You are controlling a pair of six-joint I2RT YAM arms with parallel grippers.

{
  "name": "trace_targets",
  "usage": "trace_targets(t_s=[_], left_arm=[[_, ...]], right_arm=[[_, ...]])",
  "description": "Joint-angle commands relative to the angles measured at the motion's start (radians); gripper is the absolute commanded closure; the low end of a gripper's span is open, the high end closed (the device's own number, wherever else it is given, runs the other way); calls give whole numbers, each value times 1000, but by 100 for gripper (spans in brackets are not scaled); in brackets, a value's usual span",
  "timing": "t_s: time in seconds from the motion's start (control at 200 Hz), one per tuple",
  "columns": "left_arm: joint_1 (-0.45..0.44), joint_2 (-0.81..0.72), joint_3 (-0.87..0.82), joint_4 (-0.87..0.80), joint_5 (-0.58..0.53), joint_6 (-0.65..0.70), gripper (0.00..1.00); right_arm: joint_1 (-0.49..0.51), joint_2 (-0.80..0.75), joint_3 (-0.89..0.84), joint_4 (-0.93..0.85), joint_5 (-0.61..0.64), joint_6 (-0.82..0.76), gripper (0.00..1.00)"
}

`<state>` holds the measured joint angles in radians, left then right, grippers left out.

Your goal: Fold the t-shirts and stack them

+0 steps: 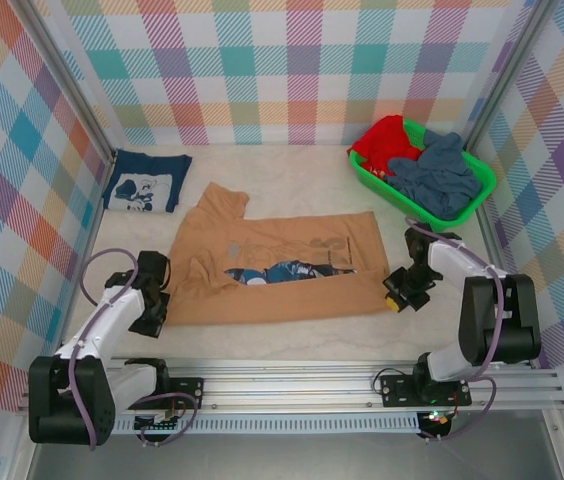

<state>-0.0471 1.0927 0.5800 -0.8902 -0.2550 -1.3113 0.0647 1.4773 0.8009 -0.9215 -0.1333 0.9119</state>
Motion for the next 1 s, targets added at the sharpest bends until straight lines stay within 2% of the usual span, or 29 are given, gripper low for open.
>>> trace_targets(t_s=[0.0, 0.13, 0.345, 0.405, 0.53, 0.615, 0.685, 0.75, 0.8, 0.835, 0.91, 0.995], left_arm=[[-40, -15, 21, -114, -98, -86, 100], [-85, -65, 3, -162, -146, -167, 100], [-97, -42, -44, -145, -112, -204, 99], [-101, -30, -46, -140, -99, -210, 87], [-117, -50, 6, -162, -115, -200, 60], [-134, -61, 92, -222, -156, -179, 49], [-154, -65, 168, -264, -167, -154, 47], [-190, -66, 216, -235, -158, -107, 52], [-210, -55, 217, -115, -94, -34, 61], [-223, -37, 200, -4, -21, 14, 63], [-271, 22, 165, 190, 108, 66, 57], [-326, 105, 164, 247, 174, 107, 50]], right_arm=[[15, -36, -25, -138, 68, 61, 100], [16, -80, -46, -174, 101, 86, 100], [15, -59, -98, -147, 74, 105, 100], [17, -44, -100, -143, 67, 107, 89], [17, -92, -58, -184, 110, 117, 54], [19, -140, 7, -227, 149, 112, 45], [35, -151, 77, -273, 194, 100, 45], [47, -170, 124, -282, 222, 86, 45], [60, -185, 144, -239, 225, 52, 52], [65, -189, 139, -156, 185, -3, 56], [80, -158, 134, -45, 106, -92, 58], [94, -99, 134, 27, 31, -171, 57]])
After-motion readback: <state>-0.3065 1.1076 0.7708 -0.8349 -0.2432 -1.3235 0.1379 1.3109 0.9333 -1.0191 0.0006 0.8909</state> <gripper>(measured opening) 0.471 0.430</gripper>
